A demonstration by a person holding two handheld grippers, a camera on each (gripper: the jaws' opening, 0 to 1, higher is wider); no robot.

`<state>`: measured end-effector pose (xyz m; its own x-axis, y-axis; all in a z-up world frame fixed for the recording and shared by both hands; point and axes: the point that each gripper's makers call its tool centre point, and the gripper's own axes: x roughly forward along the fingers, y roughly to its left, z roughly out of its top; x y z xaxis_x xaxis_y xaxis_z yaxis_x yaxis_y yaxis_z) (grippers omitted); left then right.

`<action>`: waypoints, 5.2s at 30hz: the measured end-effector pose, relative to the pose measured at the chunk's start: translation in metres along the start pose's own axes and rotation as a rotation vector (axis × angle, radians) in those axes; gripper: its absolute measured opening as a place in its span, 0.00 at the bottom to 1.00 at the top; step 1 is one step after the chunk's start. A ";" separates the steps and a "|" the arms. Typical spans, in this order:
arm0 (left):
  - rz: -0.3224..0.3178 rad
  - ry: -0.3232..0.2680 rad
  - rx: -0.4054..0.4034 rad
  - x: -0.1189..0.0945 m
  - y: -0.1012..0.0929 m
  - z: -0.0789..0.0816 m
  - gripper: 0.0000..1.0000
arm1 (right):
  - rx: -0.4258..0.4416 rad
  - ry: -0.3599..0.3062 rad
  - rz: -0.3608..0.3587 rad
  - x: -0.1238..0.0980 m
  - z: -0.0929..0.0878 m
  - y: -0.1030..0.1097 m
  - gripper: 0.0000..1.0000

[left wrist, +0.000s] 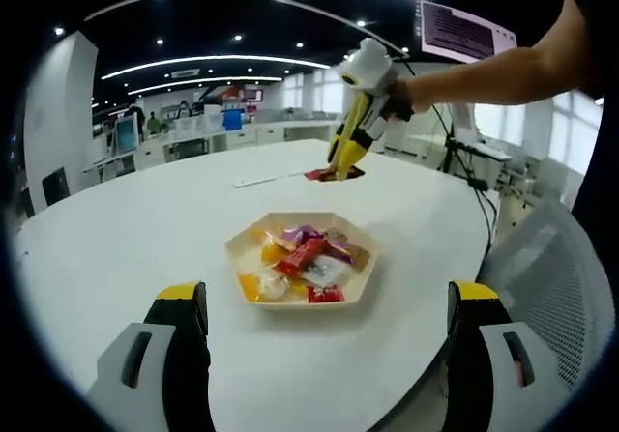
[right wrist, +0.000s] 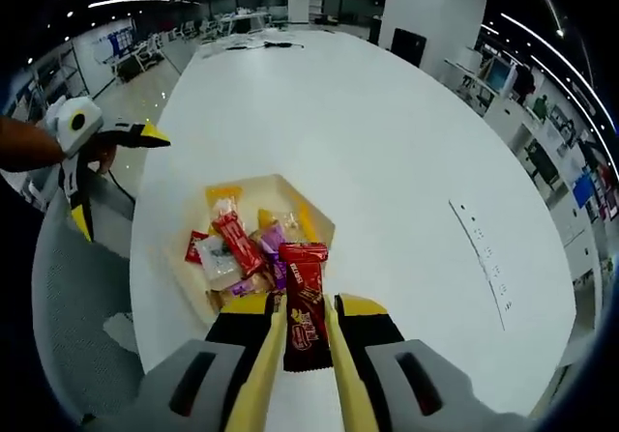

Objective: Place the target food into the container with the food tongs after gripping and lifting it, then release it inside without dropping or visibly crushing the food.

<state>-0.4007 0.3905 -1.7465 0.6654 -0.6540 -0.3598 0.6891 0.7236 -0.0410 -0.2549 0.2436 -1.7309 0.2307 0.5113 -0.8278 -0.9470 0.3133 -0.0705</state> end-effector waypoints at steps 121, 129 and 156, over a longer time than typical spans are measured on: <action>-0.696 0.029 0.301 0.034 -0.120 0.128 0.13 | -0.028 -0.821 0.260 -0.119 0.050 0.162 0.23; -0.667 0.023 0.318 0.033 -0.110 0.126 0.02 | 0.002 -0.779 0.254 -0.116 0.042 0.156 0.31; -0.615 0.256 0.494 0.078 -0.107 -0.025 0.00 | 0.250 -0.507 0.129 -0.057 -0.097 0.154 0.27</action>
<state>-0.4297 0.2672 -1.7935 0.0835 -0.7878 -0.6103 0.9951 0.0338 0.0925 -0.4354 0.1851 -1.7489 0.2536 0.8581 -0.4465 -0.9072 0.3711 0.1979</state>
